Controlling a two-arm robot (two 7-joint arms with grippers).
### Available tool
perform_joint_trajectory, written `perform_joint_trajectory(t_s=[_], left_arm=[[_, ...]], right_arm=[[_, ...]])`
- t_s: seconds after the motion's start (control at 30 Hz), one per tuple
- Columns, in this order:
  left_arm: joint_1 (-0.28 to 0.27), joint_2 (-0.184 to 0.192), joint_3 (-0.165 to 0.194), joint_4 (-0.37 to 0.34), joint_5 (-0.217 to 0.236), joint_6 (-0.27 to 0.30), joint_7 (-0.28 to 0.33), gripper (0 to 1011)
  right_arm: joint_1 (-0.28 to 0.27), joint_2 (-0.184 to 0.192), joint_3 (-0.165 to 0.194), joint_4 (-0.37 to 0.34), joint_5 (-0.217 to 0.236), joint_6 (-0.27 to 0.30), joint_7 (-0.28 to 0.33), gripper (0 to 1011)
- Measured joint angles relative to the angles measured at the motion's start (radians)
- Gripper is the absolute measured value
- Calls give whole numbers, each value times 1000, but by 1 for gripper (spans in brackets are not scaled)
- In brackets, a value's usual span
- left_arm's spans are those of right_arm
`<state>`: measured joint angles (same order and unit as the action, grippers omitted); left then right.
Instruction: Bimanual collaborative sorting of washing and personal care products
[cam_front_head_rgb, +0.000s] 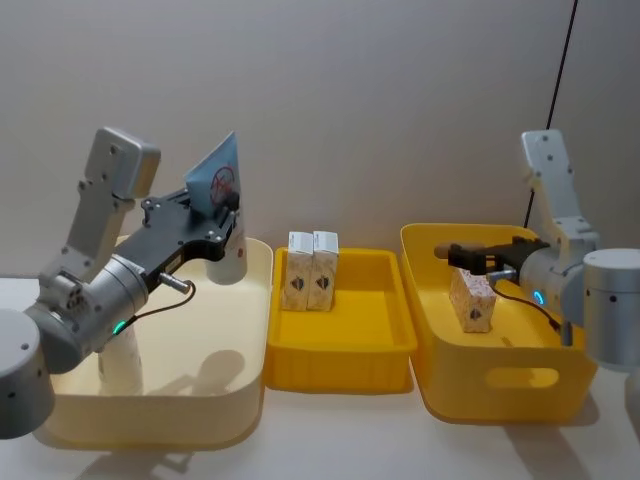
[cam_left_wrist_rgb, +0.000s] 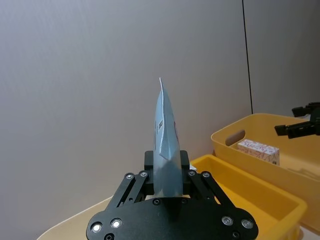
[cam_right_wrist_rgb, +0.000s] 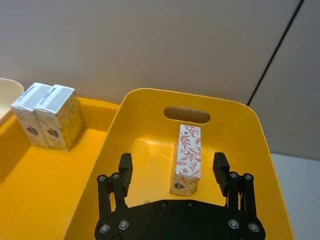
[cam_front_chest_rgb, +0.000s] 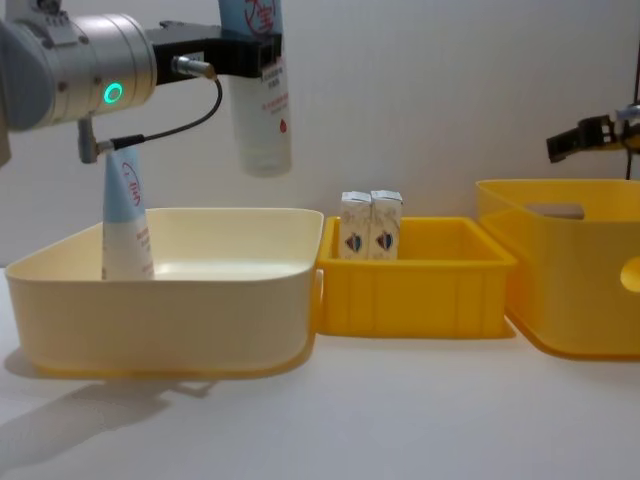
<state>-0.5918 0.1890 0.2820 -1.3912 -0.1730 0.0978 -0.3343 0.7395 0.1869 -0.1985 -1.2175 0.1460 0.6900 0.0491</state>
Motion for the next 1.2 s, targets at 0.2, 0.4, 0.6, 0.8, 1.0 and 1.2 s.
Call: perform_joint_trajectory(t_s=[0.2,0.4,0.6,0.8,1.0,1.2], left_arm=[[-5,0,-1,-3,-19,-11,-11,264],[-9,0,0,-3,-33,-18,-18,264],[-9,2,0,-5,-47,-20,-21,264],[-5,5,0,-9,-59,-19,-24,264],[-1,10,0,-17,-73,-14,-28,264],[2,13,0,-26,-89,-8,-33,264]], right_arm=[[-2,22,-29,-15,-4,-24,58,1001],[-6,49,-58,-35,-4,-38,135,1001],[-10,79,-87,-56,2,-47,218,1001],[-10,105,-113,-70,13,-56,294,1001],[-3,123,-137,-67,27,-84,364,1001],[-1,121,-147,-66,40,-105,388,1001]])
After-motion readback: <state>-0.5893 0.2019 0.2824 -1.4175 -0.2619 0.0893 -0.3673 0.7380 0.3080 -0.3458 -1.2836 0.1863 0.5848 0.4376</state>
